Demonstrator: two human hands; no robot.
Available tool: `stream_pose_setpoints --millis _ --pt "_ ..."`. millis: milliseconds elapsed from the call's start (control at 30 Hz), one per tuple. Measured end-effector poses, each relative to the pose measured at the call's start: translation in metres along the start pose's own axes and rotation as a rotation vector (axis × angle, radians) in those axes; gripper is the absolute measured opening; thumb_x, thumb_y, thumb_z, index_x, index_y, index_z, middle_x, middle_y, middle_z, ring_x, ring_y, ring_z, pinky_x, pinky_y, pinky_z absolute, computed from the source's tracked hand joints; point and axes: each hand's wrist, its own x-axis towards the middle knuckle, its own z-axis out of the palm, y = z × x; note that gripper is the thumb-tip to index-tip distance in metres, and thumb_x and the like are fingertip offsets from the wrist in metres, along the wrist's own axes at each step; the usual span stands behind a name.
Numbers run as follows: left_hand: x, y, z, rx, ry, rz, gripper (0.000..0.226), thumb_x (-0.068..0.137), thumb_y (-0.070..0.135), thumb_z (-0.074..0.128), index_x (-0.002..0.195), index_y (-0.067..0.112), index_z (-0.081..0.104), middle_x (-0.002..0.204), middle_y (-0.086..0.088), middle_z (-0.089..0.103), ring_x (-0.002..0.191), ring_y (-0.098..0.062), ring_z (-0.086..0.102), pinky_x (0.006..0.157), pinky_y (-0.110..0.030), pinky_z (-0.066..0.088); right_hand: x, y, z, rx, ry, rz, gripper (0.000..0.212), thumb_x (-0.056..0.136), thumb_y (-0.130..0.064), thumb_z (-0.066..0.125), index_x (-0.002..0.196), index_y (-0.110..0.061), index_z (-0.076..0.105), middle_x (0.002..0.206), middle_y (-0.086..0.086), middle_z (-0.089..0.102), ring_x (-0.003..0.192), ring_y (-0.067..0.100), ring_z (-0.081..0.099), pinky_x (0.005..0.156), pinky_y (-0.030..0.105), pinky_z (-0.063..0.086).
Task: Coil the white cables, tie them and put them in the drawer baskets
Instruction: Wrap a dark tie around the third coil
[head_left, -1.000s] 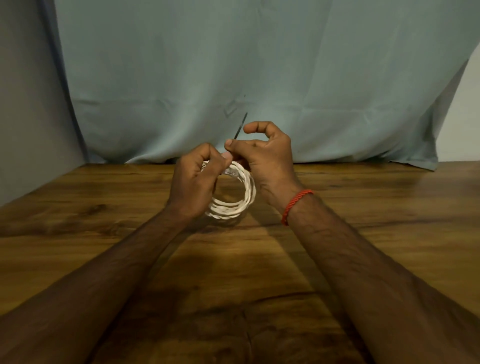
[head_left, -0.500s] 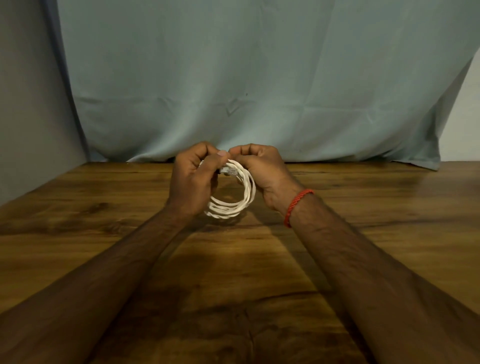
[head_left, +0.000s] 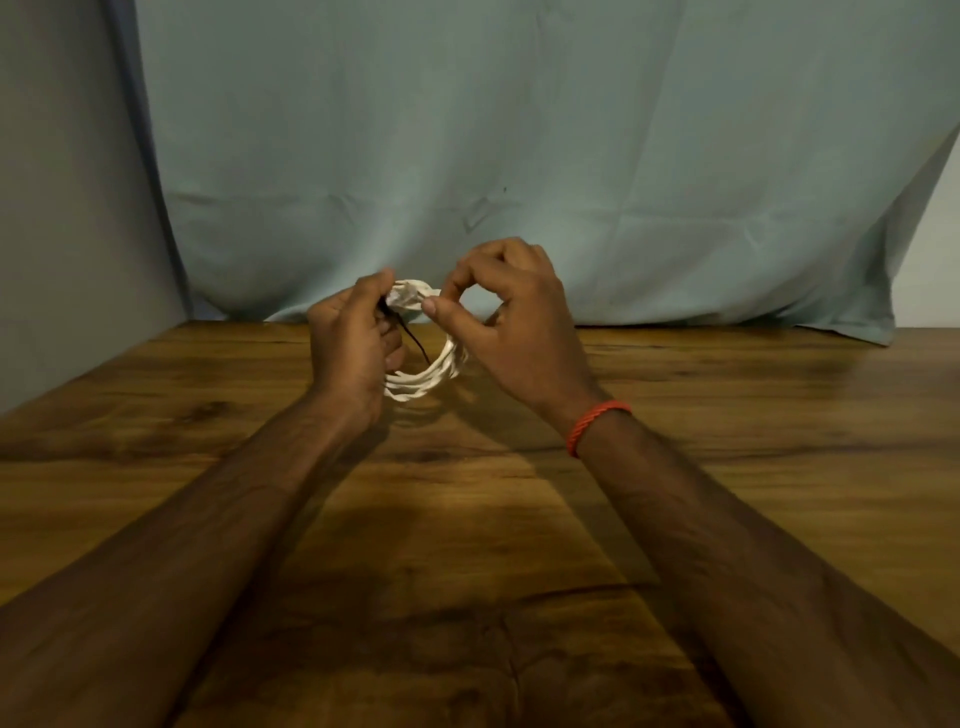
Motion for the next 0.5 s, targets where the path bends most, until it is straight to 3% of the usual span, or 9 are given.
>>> stream_pose_setpoints --millis 133,233,300,400,500 --pt "-0.001 -0.003 0.0 0.044 -0.016 -0.018 0.029 0.097 0.017 0.059 0.068 0.016 0.054 0.047 0.007 0.042 0.036 -0.005 0.029 0.037 -0.019 0.021 0.0 0.002 -0.002 -0.053 -0.018 -0.036 0.007 0.084 -0.03 0.076 0.091 -0.029 0.076 0.119 -0.004 0.054 0.115 0.008 0.045 0.079 0.025 0.049" --pt "-0.005 -0.005 0.005 0.017 -0.007 -0.067 0.026 0.095 0.016 0.06 0.07 0.014 0.054 0.053 0.001 0.045 0.035 -0.006 0.032 0.035 -0.018 0.02 -0.004 0.0 -0.003 -0.223 -0.066 -0.111 0.009 0.083 -0.026 0.073 0.088 -0.031 0.076 0.117 -0.006 0.057 0.115 0.011 0.048 0.066 0.03 0.052" --pt "-0.005 -0.006 0.006 -0.005 -0.001 -0.119 0.025 0.094 0.016 0.059 0.07 0.013 0.053 0.046 0.004 0.045 0.031 -0.006 0.033 0.033 -0.017 0.02 -0.005 -0.001 -0.004 -0.339 -0.072 -0.146 0.009 0.083 -0.027 0.073 0.089 -0.031 0.078 0.118 -0.004 0.061 0.118 0.015 0.05 0.06 0.026 0.046" --pt "-0.002 -0.007 0.005 -0.045 -0.017 -0.221 0.028 0.093 0.022 0.059 0.067 0.015 0.05 0.04 0.008 0.038 0.029 -0.005 0.028 0.031 -0.015 0.02 -0.004 -0.005 -0.007 -0.485 -0.084 -0.204 0.01 0.085 -0.031 0.073 0.09 -0.031 0.08 0.117 -0.002 0.066 0.117 0.02 0.053 0.061 0.024 0.037" --pt "0.0 -0.008 0.004 -0.081 -0.02 -0.272 0.032 0.092 0.023 0.058 0.063 0.016 0.046 0.039 0.008 0.035 0.028 -0.004 0.024 0.03 -0.013 0.018 -0.002 -0.01 -0.01 -0.554 -0.123 -0.229 0.007 0.083 -0.031 0.076 0.086 -0.029 0.081 0.11 -0.003 0.07 0.114 0.021 0.055 0.059 0.025 0.041"
